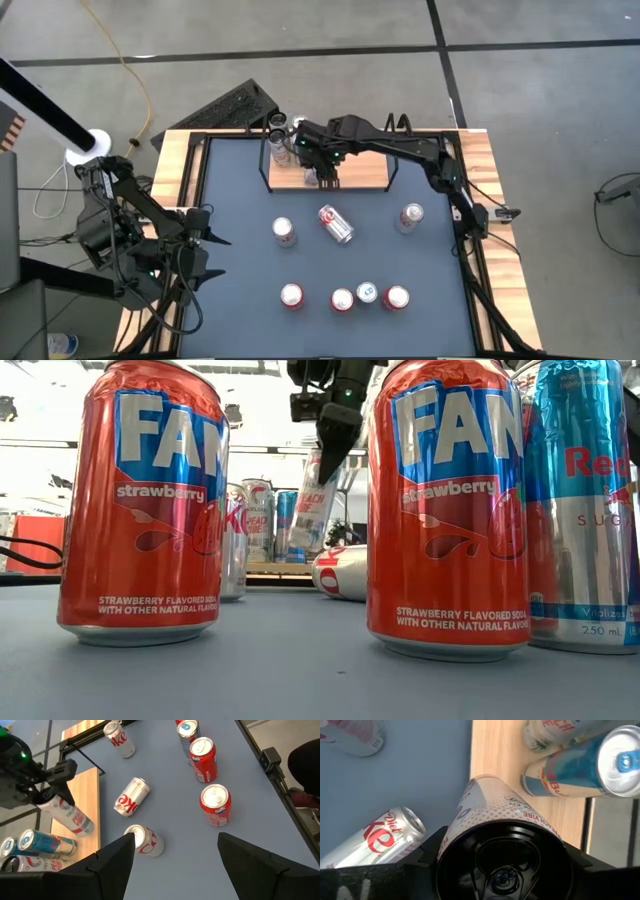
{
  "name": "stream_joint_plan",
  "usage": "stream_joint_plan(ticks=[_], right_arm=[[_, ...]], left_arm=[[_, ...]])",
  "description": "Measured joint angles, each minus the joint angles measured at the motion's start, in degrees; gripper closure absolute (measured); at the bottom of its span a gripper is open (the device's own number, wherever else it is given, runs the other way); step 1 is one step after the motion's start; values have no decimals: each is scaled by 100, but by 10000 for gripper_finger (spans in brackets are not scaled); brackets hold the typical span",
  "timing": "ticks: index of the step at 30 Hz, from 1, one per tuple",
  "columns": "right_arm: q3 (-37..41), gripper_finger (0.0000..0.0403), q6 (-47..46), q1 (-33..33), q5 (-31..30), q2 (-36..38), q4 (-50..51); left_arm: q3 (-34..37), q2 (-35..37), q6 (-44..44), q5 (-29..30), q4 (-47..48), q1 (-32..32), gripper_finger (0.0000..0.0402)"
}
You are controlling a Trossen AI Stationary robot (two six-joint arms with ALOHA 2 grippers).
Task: Place canned beverage on shelf
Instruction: Put the white and pink soda can aligned with the other white and pink soda cans on the shelf
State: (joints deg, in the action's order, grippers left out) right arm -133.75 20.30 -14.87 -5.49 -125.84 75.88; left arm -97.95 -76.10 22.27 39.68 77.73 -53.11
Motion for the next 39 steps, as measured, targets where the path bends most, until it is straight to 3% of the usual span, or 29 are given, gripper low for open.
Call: stream_joint_plan(ticks=[12, 39], right_arm=[[-11, 164, 92, -222, 313, -11, 60], [0, 163, 374, -323, 275, -107, 737]], left_arm=[[0, -2, -14, 89, -2, 1, 127], [0, 0, -51, 290, -2, -1, 127]])
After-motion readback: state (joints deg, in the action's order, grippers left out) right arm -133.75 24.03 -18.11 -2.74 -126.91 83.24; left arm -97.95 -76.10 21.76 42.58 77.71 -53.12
